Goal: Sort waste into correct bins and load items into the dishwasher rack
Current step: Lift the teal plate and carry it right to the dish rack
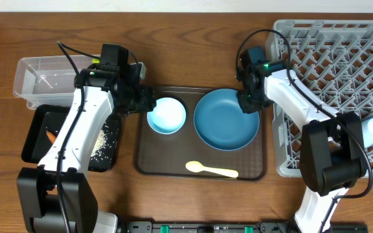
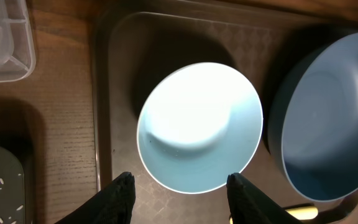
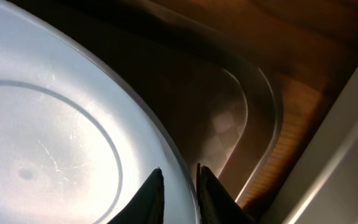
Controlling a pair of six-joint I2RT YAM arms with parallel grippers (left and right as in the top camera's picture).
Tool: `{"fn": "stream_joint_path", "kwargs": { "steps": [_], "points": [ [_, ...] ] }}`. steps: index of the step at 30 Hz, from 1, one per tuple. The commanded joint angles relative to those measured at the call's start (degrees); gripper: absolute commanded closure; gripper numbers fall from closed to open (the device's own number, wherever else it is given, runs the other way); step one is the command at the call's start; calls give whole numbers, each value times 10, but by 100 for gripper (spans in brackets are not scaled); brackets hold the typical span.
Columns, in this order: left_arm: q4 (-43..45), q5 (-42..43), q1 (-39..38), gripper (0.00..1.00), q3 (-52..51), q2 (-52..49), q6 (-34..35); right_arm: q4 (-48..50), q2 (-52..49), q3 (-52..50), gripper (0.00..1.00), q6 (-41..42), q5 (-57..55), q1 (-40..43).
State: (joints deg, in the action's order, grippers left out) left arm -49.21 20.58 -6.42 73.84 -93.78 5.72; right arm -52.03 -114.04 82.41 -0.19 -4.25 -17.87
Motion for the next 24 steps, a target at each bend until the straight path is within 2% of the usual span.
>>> {"fn": "stream_joint_path", "kwargs": {
  "steps": [1, 5, 9, 18, 24],
  "points": [
    [-3, -7, 3, 50, 0, 3, -7, -1, -5, 3, 83, 3, 16, -2],
    [-3, -7, 3, 50, 0, 3, -7, 0, -5, 3, 88, 3, 15, -2],
    [-3, -7, 3, 50, 0, 3, -7, 1, -5, 3, 99, 4, 16, -2],
    [-3, -7, 3, 49, 0, 3, -7, 38, -5, 14, 99, 4, 11, 0],
    [-3, -7, 3, 49, 0, 3, -7, 30, 28, 95, 99, 6, -78, 20]
  ]
}}
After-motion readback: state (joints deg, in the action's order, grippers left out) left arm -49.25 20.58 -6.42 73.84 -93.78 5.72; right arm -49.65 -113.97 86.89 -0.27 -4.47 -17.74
